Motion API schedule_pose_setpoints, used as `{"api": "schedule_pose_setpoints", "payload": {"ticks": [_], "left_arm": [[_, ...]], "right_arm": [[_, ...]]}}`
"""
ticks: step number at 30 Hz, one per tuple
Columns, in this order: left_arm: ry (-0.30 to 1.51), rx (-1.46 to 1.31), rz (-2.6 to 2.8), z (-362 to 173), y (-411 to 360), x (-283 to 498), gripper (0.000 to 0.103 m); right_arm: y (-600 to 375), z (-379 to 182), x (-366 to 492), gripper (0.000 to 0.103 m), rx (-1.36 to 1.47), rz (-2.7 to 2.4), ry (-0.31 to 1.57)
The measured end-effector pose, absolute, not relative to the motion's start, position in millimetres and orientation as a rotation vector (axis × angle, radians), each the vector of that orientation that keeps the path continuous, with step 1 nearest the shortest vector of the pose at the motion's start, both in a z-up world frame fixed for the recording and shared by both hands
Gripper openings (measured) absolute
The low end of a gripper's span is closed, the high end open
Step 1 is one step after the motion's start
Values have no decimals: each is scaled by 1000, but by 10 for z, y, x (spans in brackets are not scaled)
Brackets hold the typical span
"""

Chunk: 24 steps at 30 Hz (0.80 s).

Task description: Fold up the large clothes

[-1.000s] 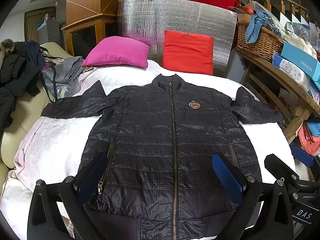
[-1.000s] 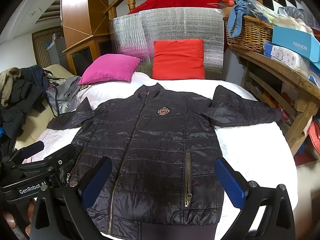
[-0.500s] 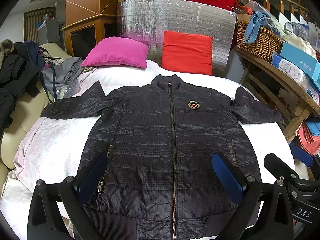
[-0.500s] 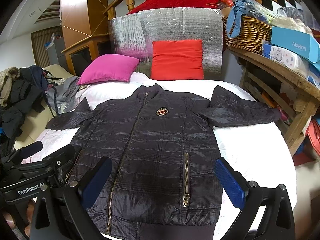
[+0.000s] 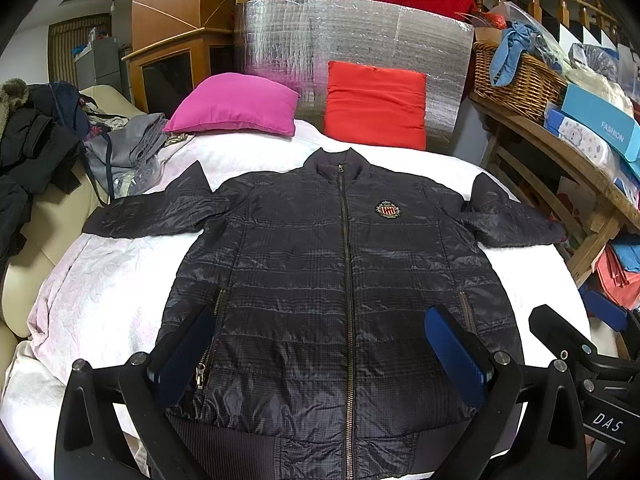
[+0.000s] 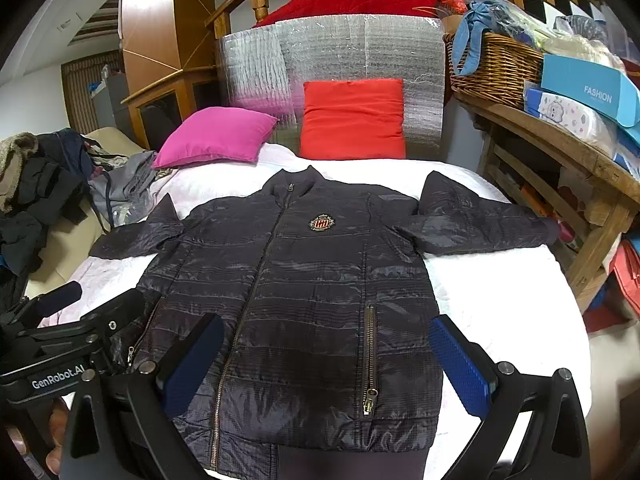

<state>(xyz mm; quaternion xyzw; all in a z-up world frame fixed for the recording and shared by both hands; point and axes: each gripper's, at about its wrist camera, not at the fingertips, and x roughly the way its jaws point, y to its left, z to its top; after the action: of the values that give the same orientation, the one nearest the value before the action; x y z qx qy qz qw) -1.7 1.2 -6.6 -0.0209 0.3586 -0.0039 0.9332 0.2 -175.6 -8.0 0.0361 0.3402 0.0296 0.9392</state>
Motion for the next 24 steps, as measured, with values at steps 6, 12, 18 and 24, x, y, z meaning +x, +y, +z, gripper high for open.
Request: {"api": "schedule_pose_setpoints", "payload": {"ticks": [6,12,18,24], "left_arm": [[734,-39,-11,-64,13,-11,103],[735,-41,-12,-77,12,3,103],[770,-77,-13,-239,104,106,103],[835,-92,7,-521,182,289,103]], "right_arm": [[-1772,-74,19,103,84,64,681],[-1797,-87,37,103,116,79,679],[-2213,-359,230,103,248,143,787],[-3286,-810,513,103,729,181,794]]}}
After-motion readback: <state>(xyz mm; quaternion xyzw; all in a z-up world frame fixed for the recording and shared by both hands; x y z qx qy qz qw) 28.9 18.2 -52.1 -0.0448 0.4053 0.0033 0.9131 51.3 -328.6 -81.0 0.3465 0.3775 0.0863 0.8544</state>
